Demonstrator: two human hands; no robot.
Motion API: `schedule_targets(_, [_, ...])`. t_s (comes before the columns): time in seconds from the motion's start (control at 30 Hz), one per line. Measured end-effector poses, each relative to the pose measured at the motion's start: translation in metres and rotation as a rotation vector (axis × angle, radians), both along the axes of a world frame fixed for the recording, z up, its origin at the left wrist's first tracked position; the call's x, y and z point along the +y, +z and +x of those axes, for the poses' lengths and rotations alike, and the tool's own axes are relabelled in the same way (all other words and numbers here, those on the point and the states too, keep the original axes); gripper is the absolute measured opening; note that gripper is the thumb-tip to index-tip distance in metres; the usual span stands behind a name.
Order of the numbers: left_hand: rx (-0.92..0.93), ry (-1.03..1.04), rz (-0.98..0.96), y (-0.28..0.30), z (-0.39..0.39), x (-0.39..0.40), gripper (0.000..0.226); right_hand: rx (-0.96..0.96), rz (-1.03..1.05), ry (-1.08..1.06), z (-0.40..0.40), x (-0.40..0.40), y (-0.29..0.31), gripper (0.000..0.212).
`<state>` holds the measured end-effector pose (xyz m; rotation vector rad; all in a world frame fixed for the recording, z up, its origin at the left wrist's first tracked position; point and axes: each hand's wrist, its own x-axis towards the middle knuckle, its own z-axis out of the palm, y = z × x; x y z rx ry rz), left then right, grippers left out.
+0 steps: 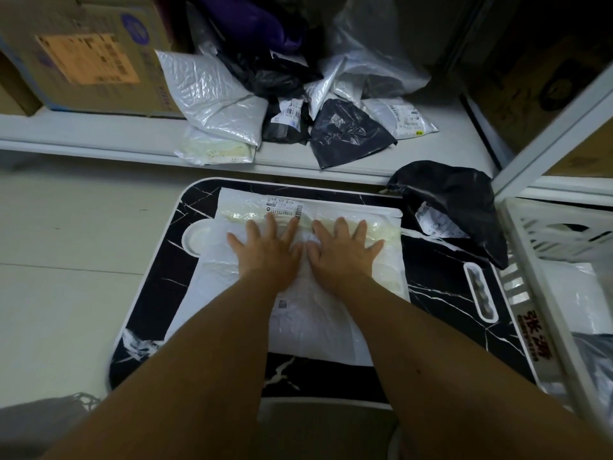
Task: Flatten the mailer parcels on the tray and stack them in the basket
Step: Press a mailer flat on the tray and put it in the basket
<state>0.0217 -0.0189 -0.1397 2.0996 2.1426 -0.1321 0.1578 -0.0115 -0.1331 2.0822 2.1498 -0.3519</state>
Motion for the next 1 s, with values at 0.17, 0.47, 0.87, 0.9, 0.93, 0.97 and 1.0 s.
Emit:
schedule_targets(0.17, [-0.107, 0.071, -0.057, -0.005, 0.000, -0.005, 0.064, 0.082, -0.092, -0.055, -0.007, 0.003, 0.006, 0.053])
schedule_targets(0.47, [-0.140, 0.362, -0.095, 0.007, 0.012, -0.090, 0.067, 0.176, 0.023, -0.422, -0.034, -0.089, 0.002, 0.064])
schedule_targets(0.87, [-0.113, 0.217, -0.001, -0.009, -0.007, -0.117, 0.076, 0.095, 0.093, -0.212, -0.011, -0.128, -0.011, 0.069])
schedule_targets(0.9, [-0.124, 0.252, -0.001, -0.009, -0.005, -0.116, 0.076, 0.065, 0.104, -0.206, -0.011, -0.126, -0.008, 0.066])
schedule_targets(0.93, [-0.126, 0.294, -0.003, -0.007, -0.001, -0.113, 0.076, 0.030, 0.139, -0.192, -0.010, -0.124, -0.004, 0.059])
schedule_targets(0.97, [-0.110, 0.335, -0.007, -0.004, 0.002, -0.110, 0.076, -0.006, 0.197, -0.168, -0.010, -0.120, 0.001, 0.052])
schedule_targets(1.0, [-0.084, 0.365, -0.017, 0.000, 0.004, -0.104, 0.077, -0.038, 0.253, -0.131, -0.010, -0.113, 0.007, 0.046])
